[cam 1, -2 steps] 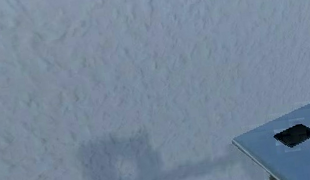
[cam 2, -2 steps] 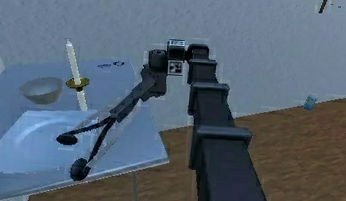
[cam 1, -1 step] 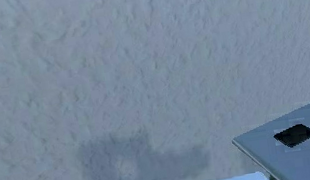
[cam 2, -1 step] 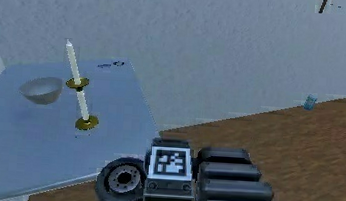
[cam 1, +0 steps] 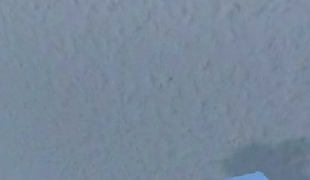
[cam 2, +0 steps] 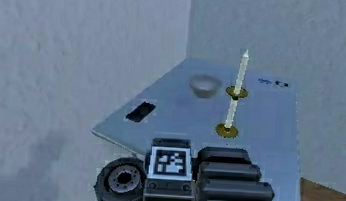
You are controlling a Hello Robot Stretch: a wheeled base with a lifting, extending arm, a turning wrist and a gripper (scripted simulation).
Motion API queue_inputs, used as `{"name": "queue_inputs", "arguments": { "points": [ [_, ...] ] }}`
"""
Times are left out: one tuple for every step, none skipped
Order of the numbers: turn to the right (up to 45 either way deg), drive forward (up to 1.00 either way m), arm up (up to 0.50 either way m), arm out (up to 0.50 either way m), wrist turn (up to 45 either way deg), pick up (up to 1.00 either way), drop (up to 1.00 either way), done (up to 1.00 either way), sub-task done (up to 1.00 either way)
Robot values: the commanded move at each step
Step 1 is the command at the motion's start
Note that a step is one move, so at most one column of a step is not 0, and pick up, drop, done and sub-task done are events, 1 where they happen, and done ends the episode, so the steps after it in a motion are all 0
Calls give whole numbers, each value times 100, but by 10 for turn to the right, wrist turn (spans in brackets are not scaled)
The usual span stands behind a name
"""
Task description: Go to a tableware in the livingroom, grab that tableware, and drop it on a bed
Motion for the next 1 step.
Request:
{"name": "queue_inputs", "arguments": {
  "points": [
    [-450, 0, 0, 0, 0, 0, 0, 0, 0]
  ]
}}
